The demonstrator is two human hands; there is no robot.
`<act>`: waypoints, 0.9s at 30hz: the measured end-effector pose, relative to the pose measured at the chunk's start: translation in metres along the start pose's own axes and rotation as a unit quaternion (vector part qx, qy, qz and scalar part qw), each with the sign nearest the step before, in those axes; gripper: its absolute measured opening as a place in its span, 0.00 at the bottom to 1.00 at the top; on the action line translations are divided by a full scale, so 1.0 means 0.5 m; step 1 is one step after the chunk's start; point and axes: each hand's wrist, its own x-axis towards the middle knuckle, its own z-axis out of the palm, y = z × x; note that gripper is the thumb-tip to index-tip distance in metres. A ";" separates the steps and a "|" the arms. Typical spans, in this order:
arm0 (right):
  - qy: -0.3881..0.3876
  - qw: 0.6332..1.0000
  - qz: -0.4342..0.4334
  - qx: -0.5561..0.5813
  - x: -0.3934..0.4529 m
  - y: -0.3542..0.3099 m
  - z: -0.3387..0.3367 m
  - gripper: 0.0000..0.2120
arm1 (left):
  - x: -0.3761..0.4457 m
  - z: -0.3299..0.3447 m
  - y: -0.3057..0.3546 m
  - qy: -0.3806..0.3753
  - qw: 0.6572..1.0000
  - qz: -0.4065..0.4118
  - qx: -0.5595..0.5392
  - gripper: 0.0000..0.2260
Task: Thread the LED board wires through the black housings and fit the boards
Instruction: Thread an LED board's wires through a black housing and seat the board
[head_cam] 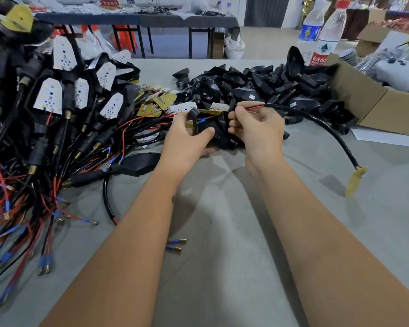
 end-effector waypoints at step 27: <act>-0.070 0.996 0.052 0.002 -0.007 0.011 -0.008 0.08 | 0.012 0.012 0.017 0.018 0.964 -0.083 -0.253 0.06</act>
